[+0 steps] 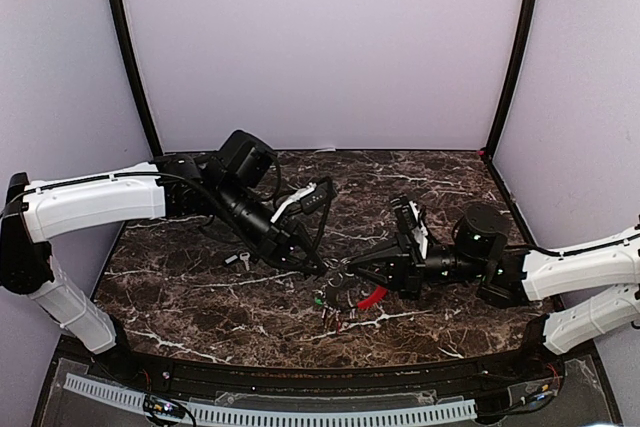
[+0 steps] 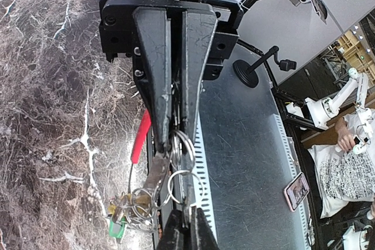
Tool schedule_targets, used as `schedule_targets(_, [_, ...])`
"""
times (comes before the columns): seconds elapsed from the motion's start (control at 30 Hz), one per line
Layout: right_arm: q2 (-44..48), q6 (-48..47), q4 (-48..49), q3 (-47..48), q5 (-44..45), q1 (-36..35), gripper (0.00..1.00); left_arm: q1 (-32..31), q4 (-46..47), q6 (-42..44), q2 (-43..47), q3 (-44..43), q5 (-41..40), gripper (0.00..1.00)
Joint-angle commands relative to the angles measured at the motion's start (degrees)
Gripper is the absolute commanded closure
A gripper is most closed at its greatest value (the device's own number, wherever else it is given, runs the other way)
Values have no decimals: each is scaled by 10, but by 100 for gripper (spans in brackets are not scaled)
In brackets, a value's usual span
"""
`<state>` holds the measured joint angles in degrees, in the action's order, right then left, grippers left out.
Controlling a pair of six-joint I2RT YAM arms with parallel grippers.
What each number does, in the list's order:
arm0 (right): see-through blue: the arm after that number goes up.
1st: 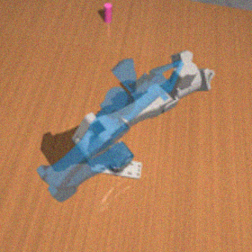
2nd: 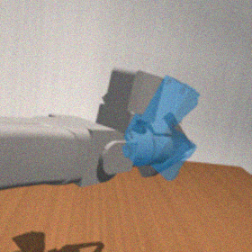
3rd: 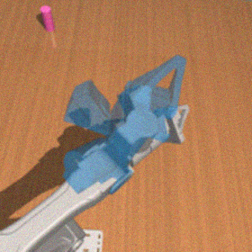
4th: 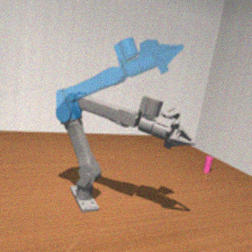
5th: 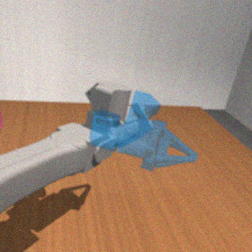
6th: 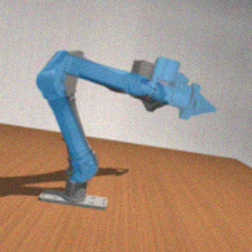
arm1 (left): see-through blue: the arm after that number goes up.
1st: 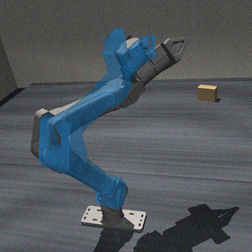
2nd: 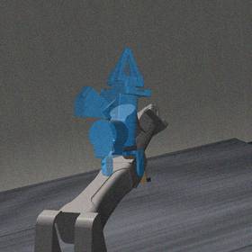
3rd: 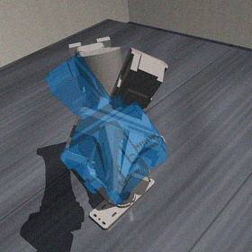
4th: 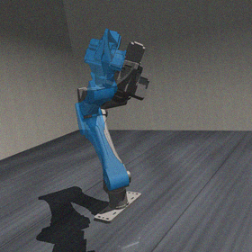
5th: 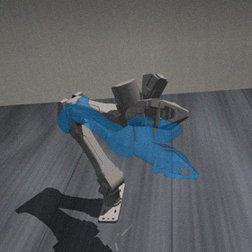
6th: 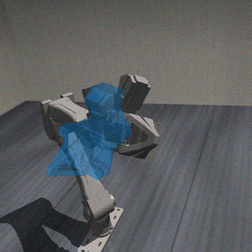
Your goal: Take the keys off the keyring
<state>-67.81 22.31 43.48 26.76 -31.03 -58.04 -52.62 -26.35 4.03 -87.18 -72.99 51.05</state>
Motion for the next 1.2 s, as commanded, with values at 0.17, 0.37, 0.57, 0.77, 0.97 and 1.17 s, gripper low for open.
schedule_targets(0.17, [25, -109, -112, 26, -14, 2, 100, 15, -2, -6, 32, -1, -16, 100])
schedule_targets(0.37, [24, -172, -214, 62, 11, -4, 100, 15, -7, -3, 21, -12, -10, 100])
schedule_targets(0.57, [9, -221, -287, 96, 63, -21, 100, 16, -9, 2, 11, -21, -6, 100])
schedule_targets(0.77, [-27, -248, -316, 125, 99, -51, 100, 15, -2, 2, 0, -25, 7, 100])
schedule_targets(0.97, [-62, -243, -278, 130, 114, -75, 100, 17, 26, -13, -4, -9, 27, 100])
schedule_targets(1.17, [-79, -200, -189, 99, 77, -78, 100, 20, 51, -26, -11, 8, 48, 100])
